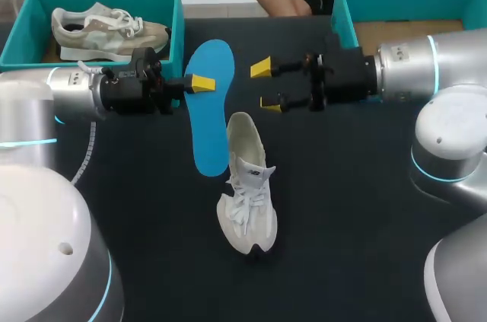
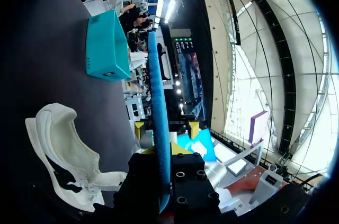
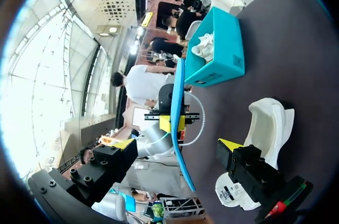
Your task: Take the shoe out of the shoebox, open the shoe tongue, remove and reinsert the insole, then place the shoe into the shoebox
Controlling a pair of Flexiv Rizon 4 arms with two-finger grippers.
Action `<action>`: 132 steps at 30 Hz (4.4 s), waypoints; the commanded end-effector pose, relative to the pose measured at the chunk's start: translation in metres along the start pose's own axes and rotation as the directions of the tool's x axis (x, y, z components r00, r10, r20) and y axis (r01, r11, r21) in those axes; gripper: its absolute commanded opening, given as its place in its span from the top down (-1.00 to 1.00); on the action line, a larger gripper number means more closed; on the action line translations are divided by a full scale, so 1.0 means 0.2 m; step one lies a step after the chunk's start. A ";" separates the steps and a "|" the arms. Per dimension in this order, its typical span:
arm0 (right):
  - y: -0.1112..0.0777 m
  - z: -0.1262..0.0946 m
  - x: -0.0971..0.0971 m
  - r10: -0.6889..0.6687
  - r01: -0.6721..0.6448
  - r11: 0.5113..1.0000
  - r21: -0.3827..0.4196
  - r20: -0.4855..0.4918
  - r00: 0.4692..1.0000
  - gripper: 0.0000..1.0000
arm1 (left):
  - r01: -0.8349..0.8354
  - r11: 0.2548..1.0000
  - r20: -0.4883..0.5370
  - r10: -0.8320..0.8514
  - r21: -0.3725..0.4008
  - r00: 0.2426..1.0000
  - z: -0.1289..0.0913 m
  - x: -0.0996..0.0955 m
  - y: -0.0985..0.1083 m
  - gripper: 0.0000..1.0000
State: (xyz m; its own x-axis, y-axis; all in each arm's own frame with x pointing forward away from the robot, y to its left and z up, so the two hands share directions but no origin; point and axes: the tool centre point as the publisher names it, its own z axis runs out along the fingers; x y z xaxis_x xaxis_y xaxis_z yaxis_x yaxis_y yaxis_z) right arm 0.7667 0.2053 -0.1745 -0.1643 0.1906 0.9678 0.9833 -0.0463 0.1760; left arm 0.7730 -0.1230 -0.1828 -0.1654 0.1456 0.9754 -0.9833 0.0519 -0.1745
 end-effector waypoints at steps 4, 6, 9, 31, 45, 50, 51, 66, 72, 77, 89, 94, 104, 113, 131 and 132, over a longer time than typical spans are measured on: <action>0.00 0.00 -0.01 -0.004 0.004 1.000 0.020 -0.002 1.000 -1.00 | -0.001 1.000 0.000 0.001 0.001 1.000 0.00 0.00 0.00 1.00; 0.00 0.00 -0.01 -0.004 0.004 1.000 0.020 -0.002 1.000 -1.00 | -0.001 1.000 0.000 0.001 0.001 1.000 0.00 0.00 0.00 1.00; 0.00 0.00 -0.01 -0.004 0.004 1.000 0.020 -0.002 1.000 -1.00 | -0.001 1.000 0.000 0.001 0.001 1.000 0.00 0.00 0.00 1.00; 0.00 0.00 -0.01 -0.004 0.004 1.000 0.020 -0.002 1.000 -1.00 | -0.842 0.534 0.042 0.845 -0.079 0.532 -0.10 0.05 -0.14 1.00; 0.00 0.00 -0.01 -0.004 0.004 1.000 0.020 -0.002 1.000 -1.00 | -0.965 0.236 0.059 0.971 -0.118 0.230 -0.08 0.05 -0.19 1.00; 0.00 0.00 -0.01 -0.004 0.004 1.000 0.020 -0.002 1.000 -1.00 | -0.985 -0.090 -0.018 0.996 -0.147 -0.088 -0.06 0.08 -0.18 1.00; 0.00 0.00 -0.01 -0.004 0.004 1.000 0.020 -0.002 1.000 -1.00 | -0.975 -0.148 -0.026 0.989 -0.166 -0.146 -0.05 0.08 -0.17 1.00; 0.00 0.00 -0.01 -0.004 0.004 1.000 0.020 -0.002 1.000 -1.00 | -0.811 -0.585 -0.089 0.808 -0.014 -0.582 -0.06 0.01 -0.15 1.00; 0.00 0.00 -0.01 -0.004 0.004 1.000 0.020 -0.002 1.000 -1.00 | -0.803 -0.596 -0.085 0.801 -0.025 -0.592 -0.05 0.01 -0.16 1.00; 0.00 0.00 -0.01 -0.004 0.004 1.000 0.020 -0.002 1.000 -1.00 | -0.803 -0.596 -0.085 0.801 -0.025 -0.592 -0.05 0.01 -0.16 1.00; 0.00 0.00 -0.01 -0.004 0.004 1.000 0.020 -0.002 1.000 -1.00 | -0.803 -0.596 -0.085 0.801 -0.025 -0.592 -0.05 0.01 -0.16 1.00; 0.00 0.00 -0.01 -0.004 0.004 1.000 0.020 -0.002 1.000 -1.00 | -0.695 -0.713 -0.195 0.698 -0.095 -0.689 -0.04 0.02 -0.16 1.00; 0.00 0.00 -0.01 -0.004 0.004 1.000 0.020 -0.002 1.000 -1.00 | -0.231 -0.962 -0.420 0.270 -0.143 -0.866 -0.03 -0.01 -0.16 1.00; 0.00 0.00 -0.01 -0.004 0.004 1.000 0.020 -0.002 1.000 -1.00 | -0.052 -0.997 -0.362 0.069 -0.059 -0.929 -0.01 -0.04 -0.14 1.00; -0.06 0.11 0.01 0.037 -0.033 0.998 0.062 -0.064 0.997 -1.00 | -0.047 -0.999 -0.213 0.049 -0.014 -0.976 0.05 -0.07 -0.18 1.00; -0.06 0.12 0.01 0.034 -0.029 0.998 0.064 -0.069 0.997 -1.00 | -0.048 -0.999 -0.211 0.050 -0.012 -0.976 0.05 -0.07 -0.18 1.00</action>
State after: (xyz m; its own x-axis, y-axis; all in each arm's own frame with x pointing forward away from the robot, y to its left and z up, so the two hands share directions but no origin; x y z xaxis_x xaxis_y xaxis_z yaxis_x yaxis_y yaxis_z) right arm 0.7555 0.2198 -0.1750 -0.1342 0.1265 0.9828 0.9909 0.0161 0.1333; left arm 0.8090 -0.1333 -0.1870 0.1274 0.0740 -0.9891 0.9911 -0.0478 0.1240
